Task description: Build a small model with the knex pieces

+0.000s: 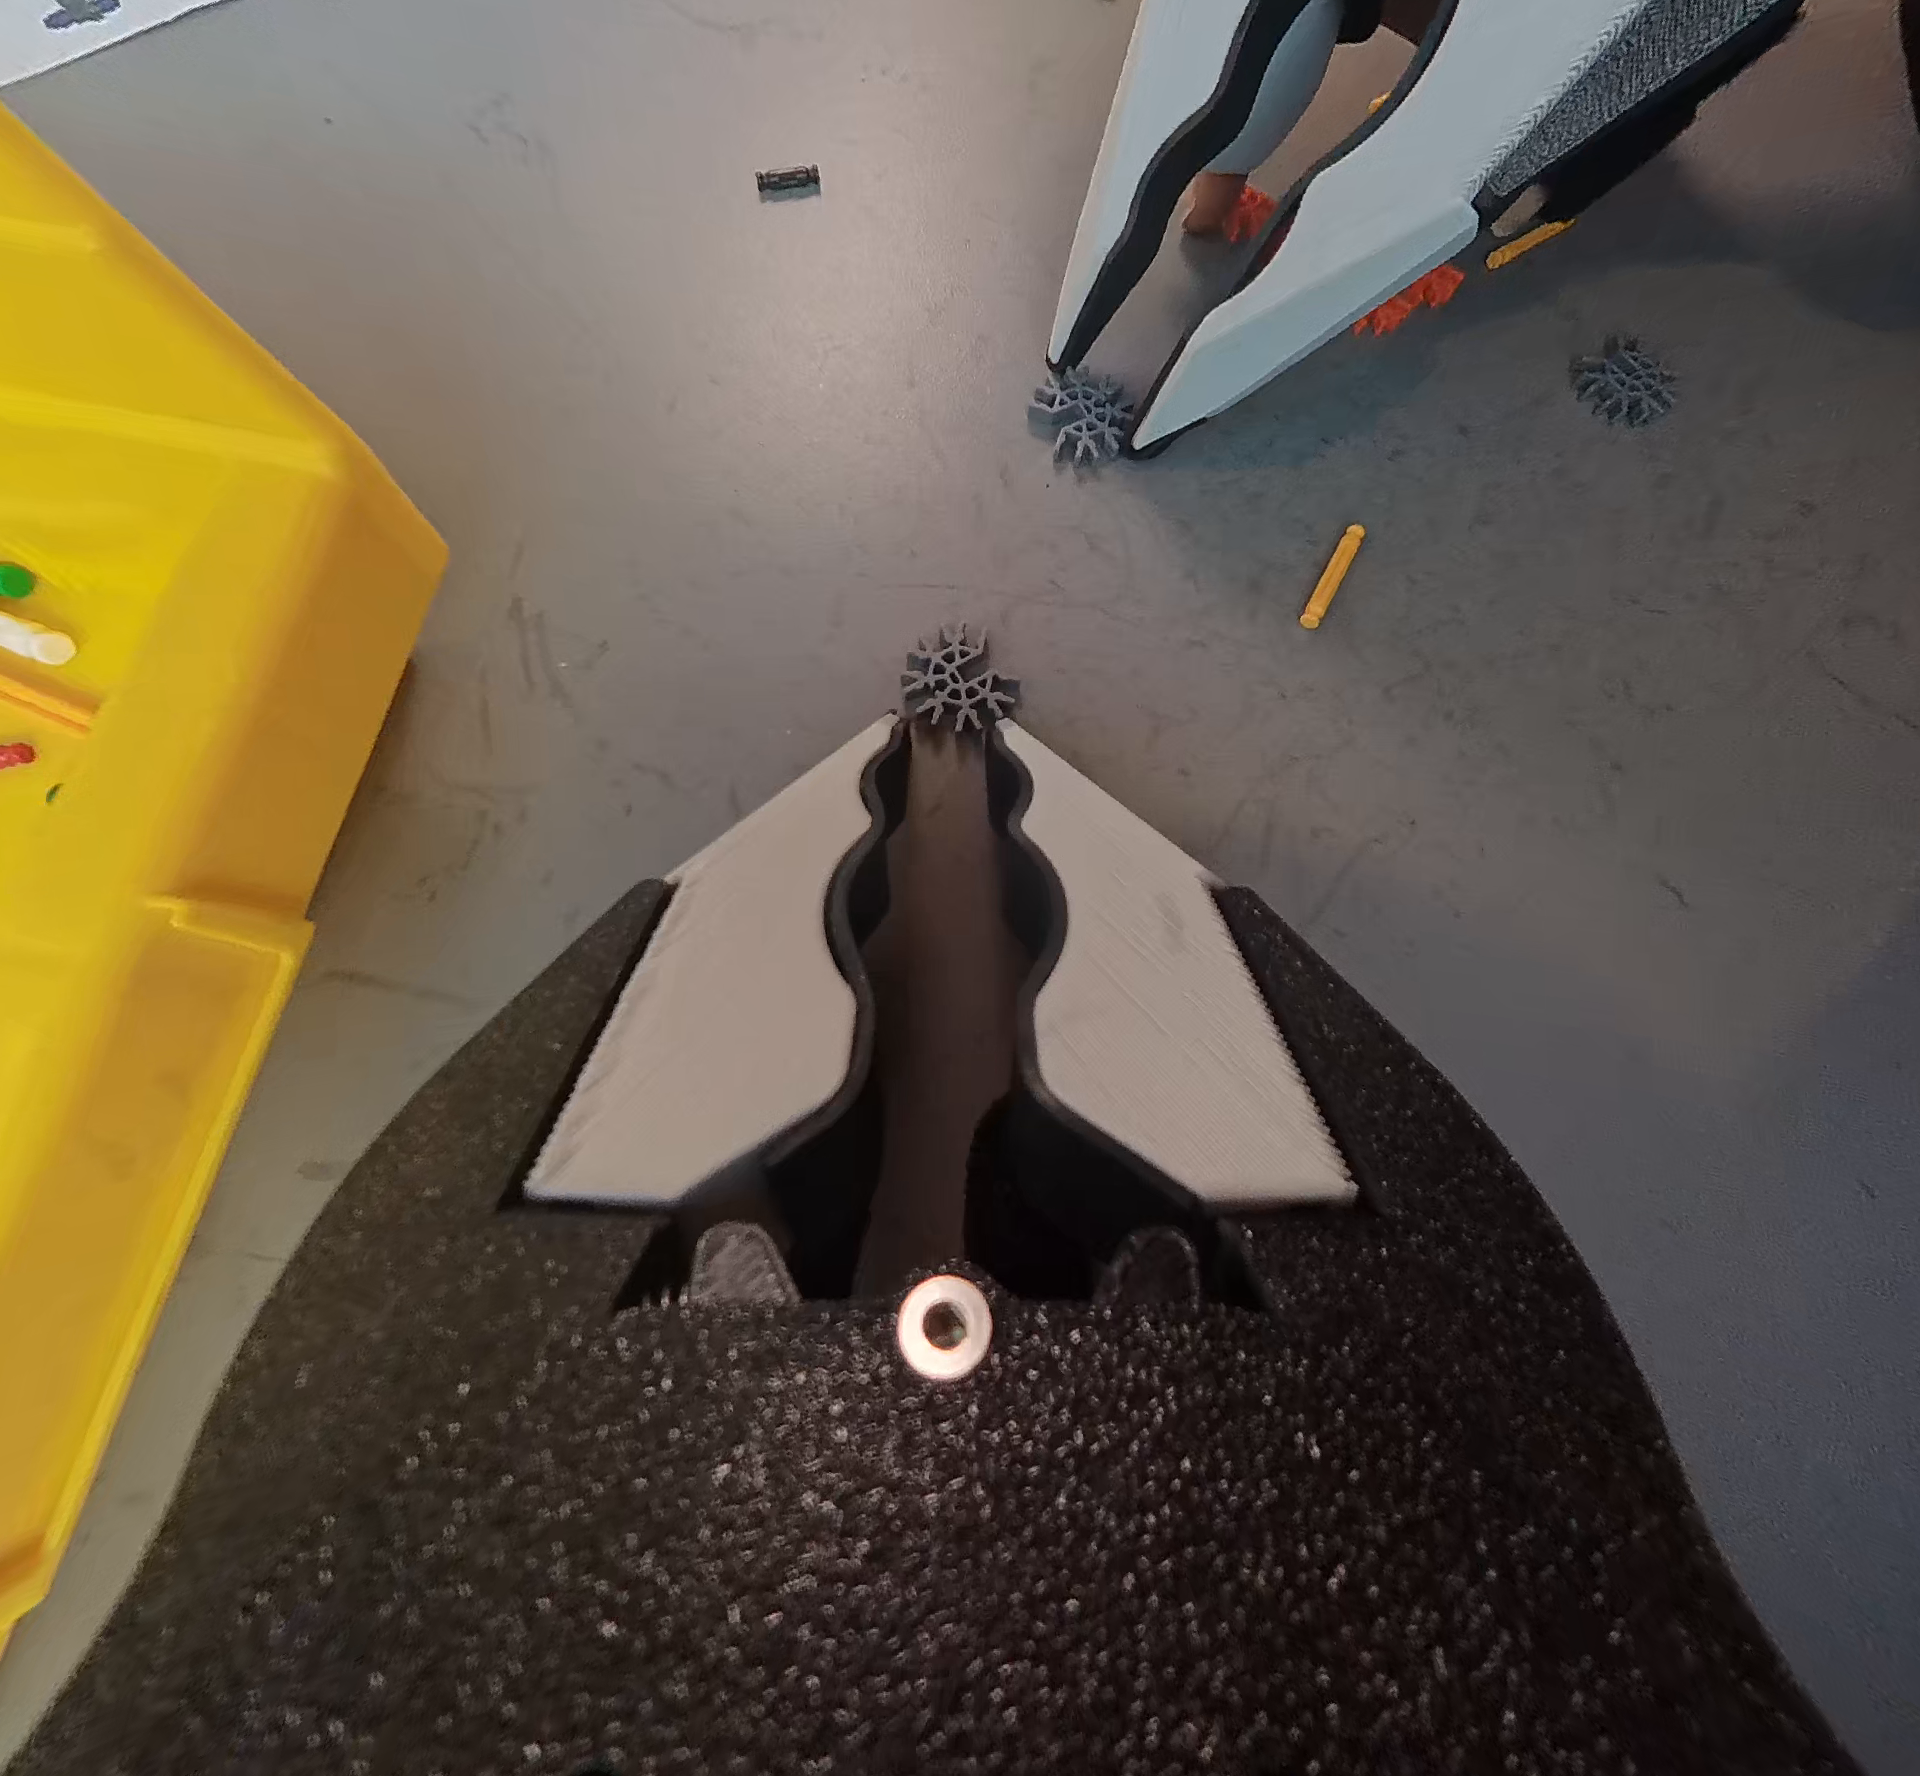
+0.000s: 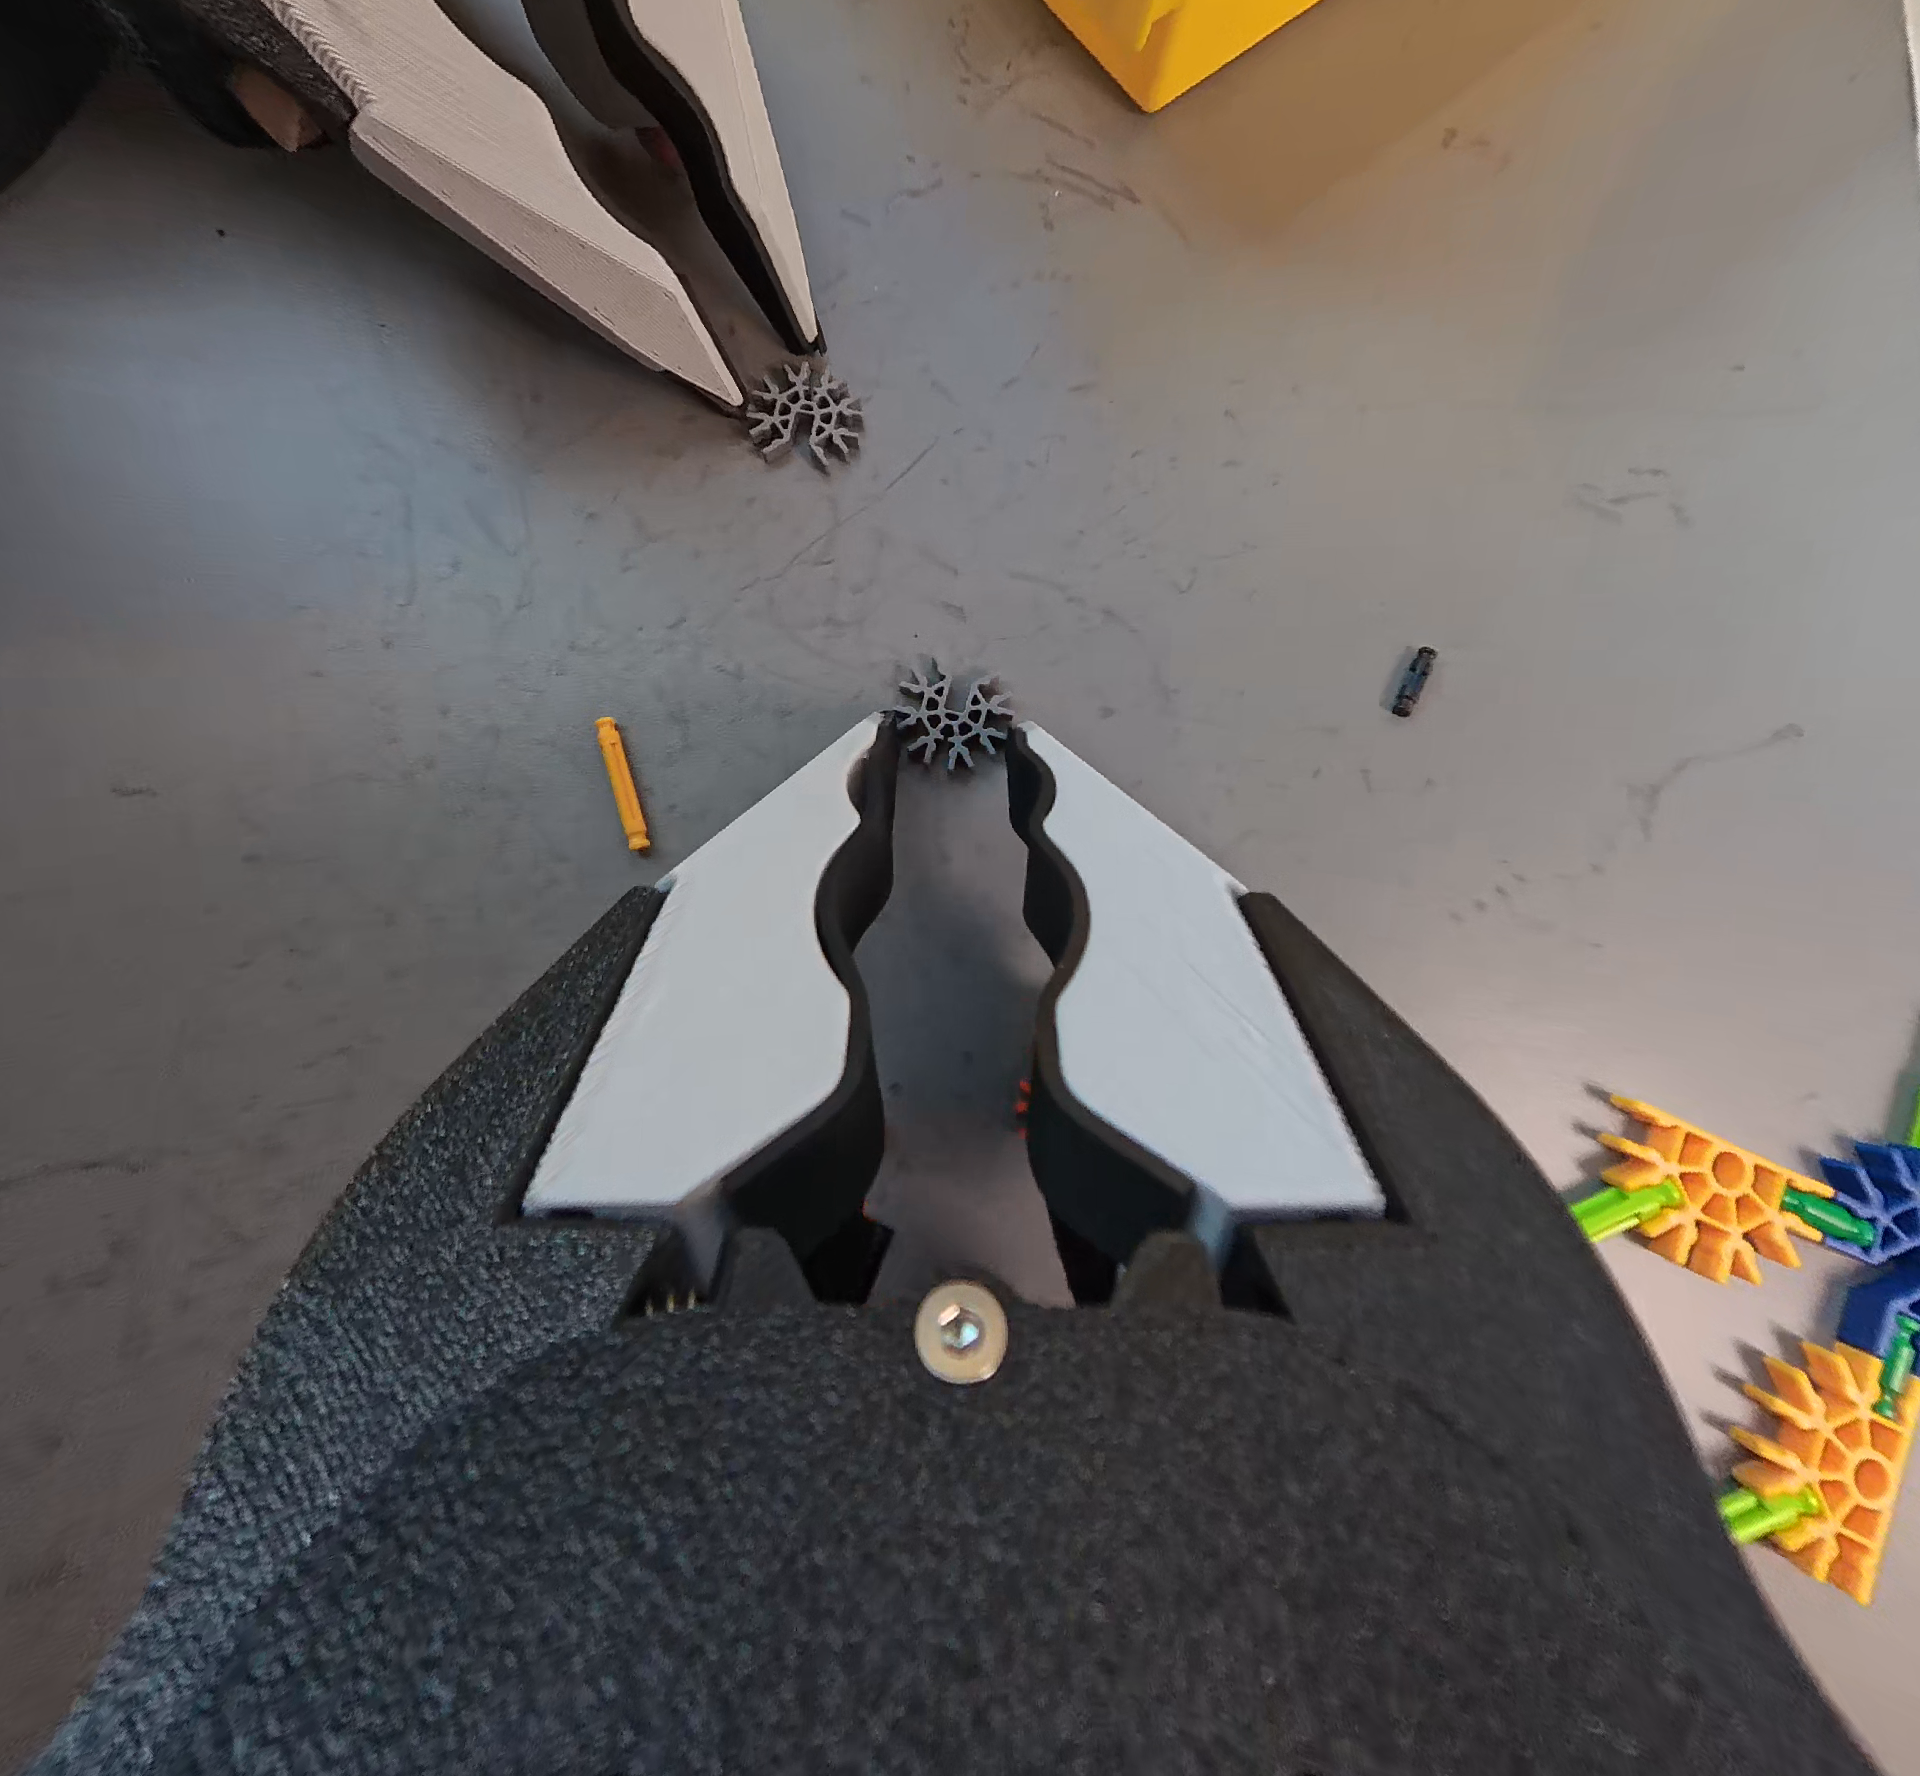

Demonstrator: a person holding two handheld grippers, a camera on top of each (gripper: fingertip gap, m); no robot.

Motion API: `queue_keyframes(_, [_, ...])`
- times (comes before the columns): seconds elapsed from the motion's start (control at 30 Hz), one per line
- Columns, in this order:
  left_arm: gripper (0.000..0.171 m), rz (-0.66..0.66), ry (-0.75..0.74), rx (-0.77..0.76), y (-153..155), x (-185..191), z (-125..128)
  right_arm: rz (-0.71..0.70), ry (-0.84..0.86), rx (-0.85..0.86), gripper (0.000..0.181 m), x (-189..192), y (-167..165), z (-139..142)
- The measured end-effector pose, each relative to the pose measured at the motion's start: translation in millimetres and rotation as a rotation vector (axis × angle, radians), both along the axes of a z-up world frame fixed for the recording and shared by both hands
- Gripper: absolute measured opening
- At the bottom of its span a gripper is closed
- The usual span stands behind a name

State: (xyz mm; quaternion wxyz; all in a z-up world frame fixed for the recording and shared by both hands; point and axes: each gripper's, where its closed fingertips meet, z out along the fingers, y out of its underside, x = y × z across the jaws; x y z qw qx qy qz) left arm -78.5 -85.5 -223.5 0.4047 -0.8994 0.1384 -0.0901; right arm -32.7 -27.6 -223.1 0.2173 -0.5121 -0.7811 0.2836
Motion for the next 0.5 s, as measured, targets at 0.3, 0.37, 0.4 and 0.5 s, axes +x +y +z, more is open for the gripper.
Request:
queue_keyframes(0.3, [0.01,-0.029,-0.012,-0.012,-3,6,0,0.023,0.036,0.014,0.018,1,0,1])
queue_keyframes(0.37, [0.011,-0.043,-0.013,-0.014,-4,8,0,0.025,0.042,0.012,0.018,1,0,1])
queue_keyframes(0.4, [0.012,-0.047,-0.014,-0.014,-4,9,0,0.025,0.044,0.011,0.018,1,1,1])
queue_keyframes(0.5, [0.014,-0.058,-0.038,-0.021,-6,11,1,0.027,0.051,0.01,0.018,1,1,1])
